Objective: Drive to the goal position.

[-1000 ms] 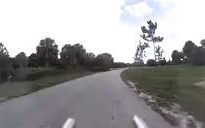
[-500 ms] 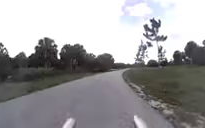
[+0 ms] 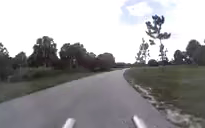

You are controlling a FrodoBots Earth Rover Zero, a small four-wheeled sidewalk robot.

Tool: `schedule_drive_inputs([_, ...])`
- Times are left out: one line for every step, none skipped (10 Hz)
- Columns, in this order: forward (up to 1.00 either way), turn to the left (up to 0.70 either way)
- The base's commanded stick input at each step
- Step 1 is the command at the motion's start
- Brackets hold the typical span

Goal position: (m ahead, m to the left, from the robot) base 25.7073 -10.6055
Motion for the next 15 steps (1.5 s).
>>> schedule_drive_inputs([0.85, 0.0])
schedule_drive_inputs([0.85, 0.0])
schedule_drive_inputs([0.85, -0.2])
schedule_drive_inputs([0.85, -0.34])
schedule_drive_inputs([0.85, -0.34])
schedule_drive_inputs([0.85, -0.32])
schedule_drive_inputs([0.85, -0.19])
schedule_drive_inputs([0.85, -0.05])
schedule_drive_inputs([0.85, -0.34])
schedule_drive_inputs([0.85, -0.3])
schedule_drive_inputs([0.85, -0.25])
schedule_drive_inputs([0.85, -0.02])
schedule_drive_inputs([0.85, 0.0])
schedule_drive_inputs([0.85, 0.0])
schedule_drive_inputs([0.85, 0.0])
